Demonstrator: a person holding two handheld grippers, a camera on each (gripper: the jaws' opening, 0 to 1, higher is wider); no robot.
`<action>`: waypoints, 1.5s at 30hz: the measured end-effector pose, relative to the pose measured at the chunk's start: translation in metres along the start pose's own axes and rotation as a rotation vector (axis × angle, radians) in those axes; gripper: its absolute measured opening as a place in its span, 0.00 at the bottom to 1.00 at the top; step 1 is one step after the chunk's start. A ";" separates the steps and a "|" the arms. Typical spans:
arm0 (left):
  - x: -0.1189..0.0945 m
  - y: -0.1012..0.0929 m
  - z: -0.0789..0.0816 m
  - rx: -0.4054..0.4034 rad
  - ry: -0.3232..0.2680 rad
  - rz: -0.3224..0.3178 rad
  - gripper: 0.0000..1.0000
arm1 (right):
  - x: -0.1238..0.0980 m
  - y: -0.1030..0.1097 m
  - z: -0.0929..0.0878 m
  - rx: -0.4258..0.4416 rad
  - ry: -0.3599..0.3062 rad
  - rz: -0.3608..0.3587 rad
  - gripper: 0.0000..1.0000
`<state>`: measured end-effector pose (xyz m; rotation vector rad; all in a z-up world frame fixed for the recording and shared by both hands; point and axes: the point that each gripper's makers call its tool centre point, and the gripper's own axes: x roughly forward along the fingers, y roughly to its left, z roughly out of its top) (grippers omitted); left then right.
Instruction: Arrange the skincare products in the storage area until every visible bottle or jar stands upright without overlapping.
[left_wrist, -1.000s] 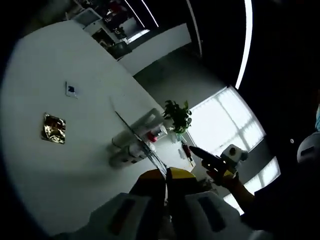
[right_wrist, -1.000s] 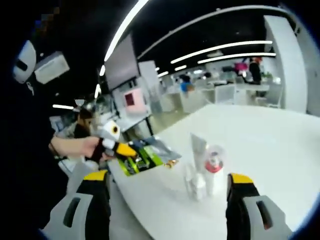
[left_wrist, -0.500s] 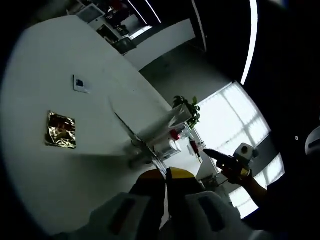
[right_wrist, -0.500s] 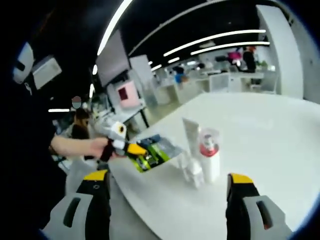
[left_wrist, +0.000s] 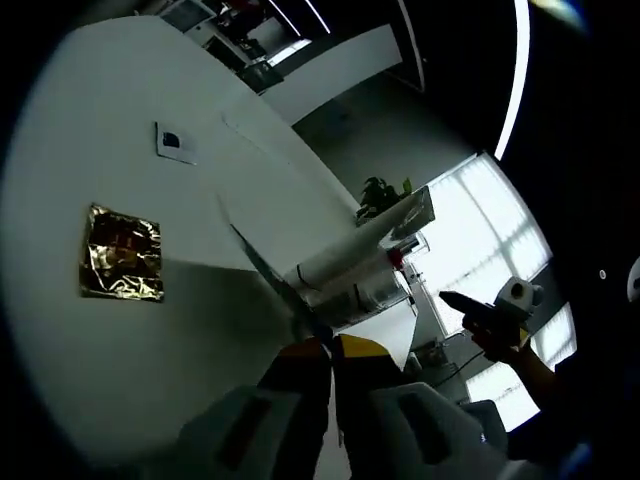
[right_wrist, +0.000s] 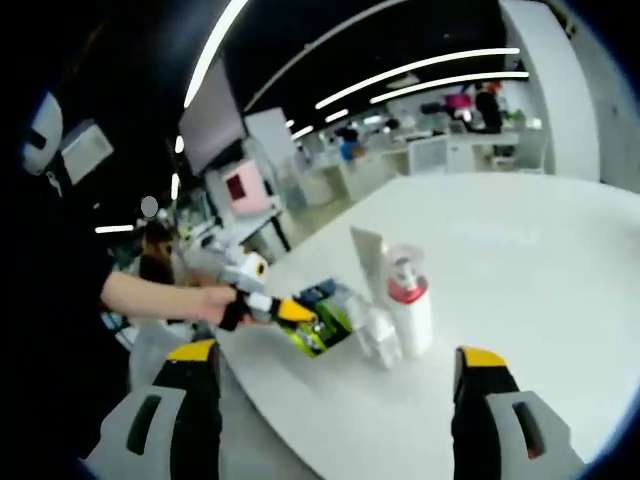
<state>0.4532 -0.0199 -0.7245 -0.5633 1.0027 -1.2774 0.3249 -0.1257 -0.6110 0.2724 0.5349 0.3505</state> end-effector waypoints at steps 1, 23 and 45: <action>0.001 0.004 -0.002 -0.003 0.005 0.010 0.05 | 0.000 0.000 0.000 0.003 -0.001 0.001 0.99; 0.005 0.029 -0.014 -0.164 0.012 0.133 0.03 | 0.006 0.002 -0.003 0.022 0.003 0.018 0.99; -0.006 0.032 -0.018 -0.106 0.022 0.241 0.29 | 0.007 0.003 -0.002 0.036 -0.005 0.032 0.99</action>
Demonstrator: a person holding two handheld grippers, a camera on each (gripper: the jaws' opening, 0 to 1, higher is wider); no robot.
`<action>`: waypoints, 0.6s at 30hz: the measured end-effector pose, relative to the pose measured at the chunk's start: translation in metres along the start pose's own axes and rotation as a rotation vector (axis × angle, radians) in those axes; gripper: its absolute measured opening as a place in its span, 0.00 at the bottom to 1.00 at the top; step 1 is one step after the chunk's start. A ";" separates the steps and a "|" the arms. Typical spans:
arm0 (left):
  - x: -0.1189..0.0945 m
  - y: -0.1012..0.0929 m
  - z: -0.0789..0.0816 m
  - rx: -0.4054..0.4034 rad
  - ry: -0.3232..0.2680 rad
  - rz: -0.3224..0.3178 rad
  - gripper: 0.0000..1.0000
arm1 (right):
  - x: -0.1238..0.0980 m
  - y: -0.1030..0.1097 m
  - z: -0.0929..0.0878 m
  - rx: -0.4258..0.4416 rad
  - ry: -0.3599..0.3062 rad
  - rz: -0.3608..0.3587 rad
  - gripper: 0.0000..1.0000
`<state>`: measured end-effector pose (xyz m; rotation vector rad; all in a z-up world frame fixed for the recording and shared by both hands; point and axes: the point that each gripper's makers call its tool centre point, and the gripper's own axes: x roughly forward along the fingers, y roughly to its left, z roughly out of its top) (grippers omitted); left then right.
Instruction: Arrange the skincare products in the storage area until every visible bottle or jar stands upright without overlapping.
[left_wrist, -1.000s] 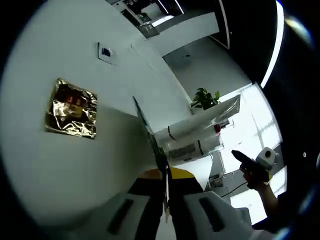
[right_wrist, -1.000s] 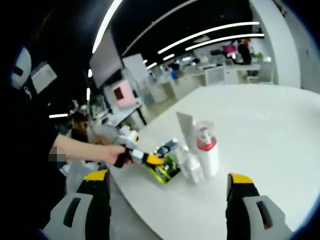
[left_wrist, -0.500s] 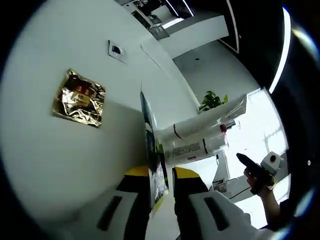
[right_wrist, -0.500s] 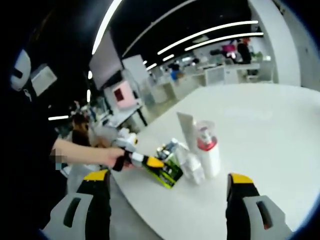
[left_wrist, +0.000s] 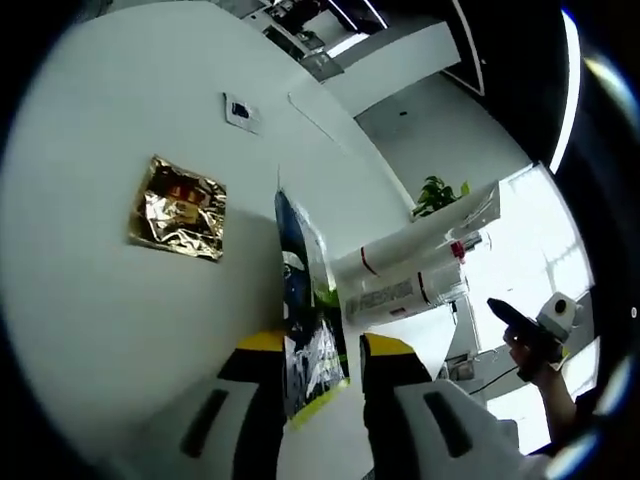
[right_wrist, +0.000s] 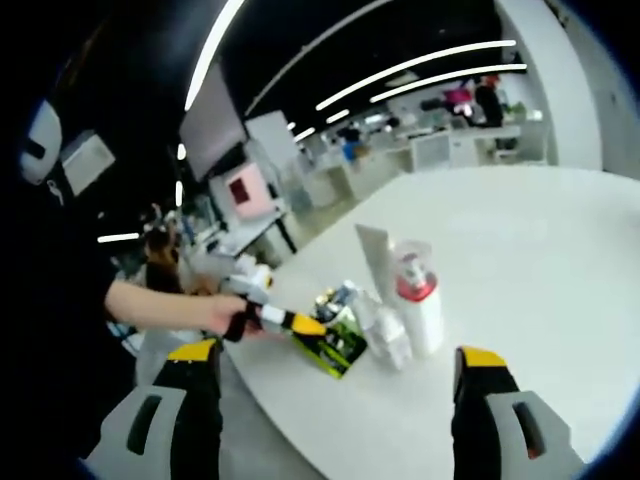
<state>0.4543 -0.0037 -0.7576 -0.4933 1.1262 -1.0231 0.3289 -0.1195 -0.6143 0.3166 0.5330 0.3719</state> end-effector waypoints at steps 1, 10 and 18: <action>0.000 -0.001 0.000 0.007 0.000 0.004 0.31 | 0.000 0.000 0.000 0.001 0.000 0.000 0.99; 0.000 0.001 -0.002 0.110 0.022 0.065 0.40 | 0.001 0.001 -0.001 0.004 0.001 0.005 0.99; -0.002 0.005 0.002 0.171 0.032 0.090 0.44 | 0.001 0.000 -0.001 0.007 0.002 0.005 0.99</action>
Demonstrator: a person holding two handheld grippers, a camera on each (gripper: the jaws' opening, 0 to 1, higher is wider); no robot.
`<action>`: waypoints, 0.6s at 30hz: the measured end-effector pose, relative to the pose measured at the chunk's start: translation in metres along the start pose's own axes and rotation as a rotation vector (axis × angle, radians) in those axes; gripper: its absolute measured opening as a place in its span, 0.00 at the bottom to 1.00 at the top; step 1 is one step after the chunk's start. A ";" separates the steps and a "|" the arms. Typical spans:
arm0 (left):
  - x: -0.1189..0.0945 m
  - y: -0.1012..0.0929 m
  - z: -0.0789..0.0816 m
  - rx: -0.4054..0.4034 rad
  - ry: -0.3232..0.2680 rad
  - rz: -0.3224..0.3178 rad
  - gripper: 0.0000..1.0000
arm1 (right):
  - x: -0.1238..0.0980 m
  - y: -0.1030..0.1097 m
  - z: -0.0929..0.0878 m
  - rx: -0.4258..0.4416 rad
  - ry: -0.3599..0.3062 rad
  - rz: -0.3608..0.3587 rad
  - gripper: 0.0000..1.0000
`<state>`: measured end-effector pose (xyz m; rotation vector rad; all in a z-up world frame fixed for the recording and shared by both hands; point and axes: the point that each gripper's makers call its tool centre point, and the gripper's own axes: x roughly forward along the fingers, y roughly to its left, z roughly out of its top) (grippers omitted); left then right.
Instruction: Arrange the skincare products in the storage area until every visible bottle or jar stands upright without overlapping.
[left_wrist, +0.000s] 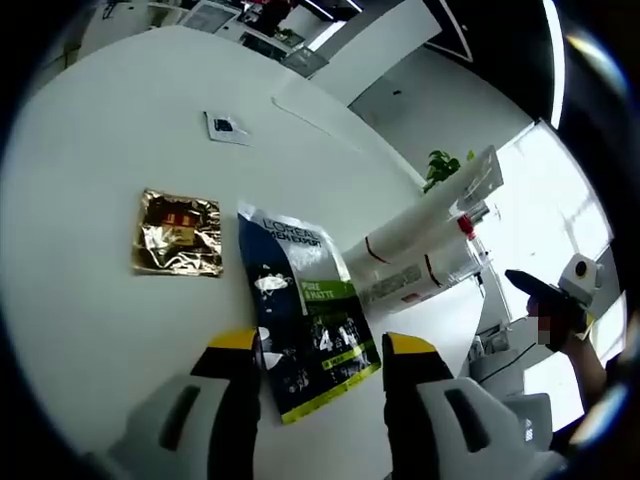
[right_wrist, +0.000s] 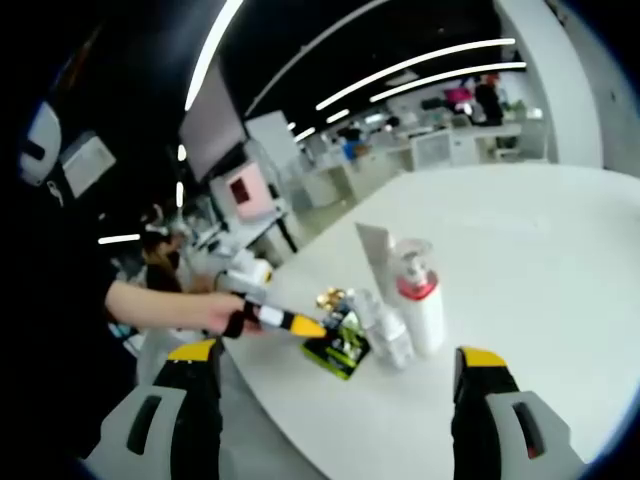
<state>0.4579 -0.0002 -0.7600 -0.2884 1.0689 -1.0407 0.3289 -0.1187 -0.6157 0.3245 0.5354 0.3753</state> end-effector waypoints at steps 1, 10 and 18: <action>0.000 0.000 0.001 0.006 0.000 -0.001 0.44 | 0.000 0.000 0.000 0.000 0.000 0.000 0.99; 0.001 0.000 0.005 0.021 -0.003 -0.002 0.45 | 0.001 0.000 0.001 0.000 0.001 0.003 0.99; -0.002 0.003 0.011 0.038 -0.010 0.009 0.46 | 0.001 0.000 0.001 0.001 -0.001 0.001 0.99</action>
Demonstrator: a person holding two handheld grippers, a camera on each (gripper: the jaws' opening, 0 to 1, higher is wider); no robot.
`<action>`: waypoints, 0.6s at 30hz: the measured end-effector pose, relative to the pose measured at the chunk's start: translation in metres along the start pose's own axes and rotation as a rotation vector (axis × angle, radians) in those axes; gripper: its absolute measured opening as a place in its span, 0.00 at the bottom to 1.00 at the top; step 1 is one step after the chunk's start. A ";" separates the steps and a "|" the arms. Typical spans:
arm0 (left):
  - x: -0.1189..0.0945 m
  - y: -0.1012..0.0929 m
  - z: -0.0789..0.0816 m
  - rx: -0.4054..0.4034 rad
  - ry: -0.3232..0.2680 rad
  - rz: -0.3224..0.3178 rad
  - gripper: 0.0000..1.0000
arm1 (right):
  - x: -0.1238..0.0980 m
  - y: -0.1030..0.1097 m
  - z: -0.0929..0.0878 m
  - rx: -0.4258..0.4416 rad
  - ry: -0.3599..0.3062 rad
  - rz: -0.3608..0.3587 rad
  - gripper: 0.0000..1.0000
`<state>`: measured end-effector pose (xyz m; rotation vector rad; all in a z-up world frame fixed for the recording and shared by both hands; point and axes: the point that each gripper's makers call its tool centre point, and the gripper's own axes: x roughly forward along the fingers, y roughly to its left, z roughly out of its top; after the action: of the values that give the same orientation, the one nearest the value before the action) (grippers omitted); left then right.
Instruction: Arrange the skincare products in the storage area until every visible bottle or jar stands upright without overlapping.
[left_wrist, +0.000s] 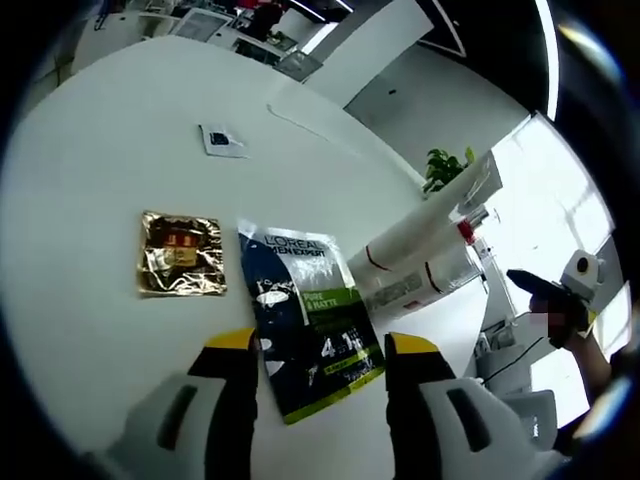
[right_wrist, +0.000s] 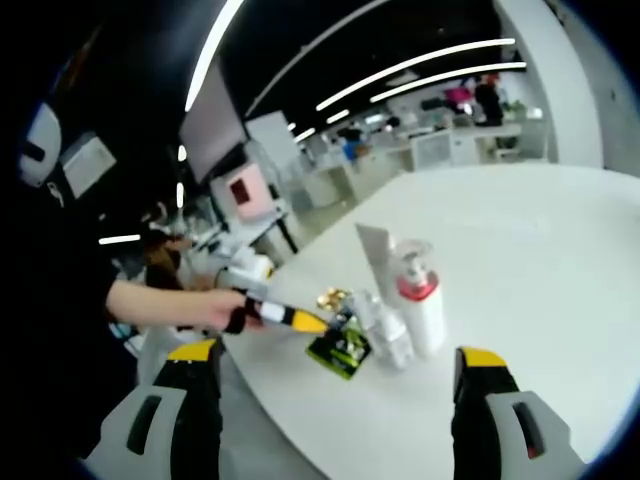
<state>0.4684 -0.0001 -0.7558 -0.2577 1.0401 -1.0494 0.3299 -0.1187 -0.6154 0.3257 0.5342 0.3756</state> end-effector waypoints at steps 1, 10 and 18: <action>0.000 0.000 0.000 0.006 0.001 0.001 0.45 | 0.000 0.000 -0.001 0.001 0.001 0.000 0.99; -0.002 -0.001 0.002 0.020 0.002 0.003 0.47 | 0.000 0.001 0.001 -0.004 -0.004 0.003 0.99; -0.015 -0.005 0.004 0.096 0.005 0.014 0.58 | 0.002 0.006 0.003 -0.013 -0.008 0.012 0.99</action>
<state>0.4671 0.0081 -0.7423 -0.1694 0.9916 -1.0847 0.3314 -0.1131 -0.6120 0.3178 0.5223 0.3894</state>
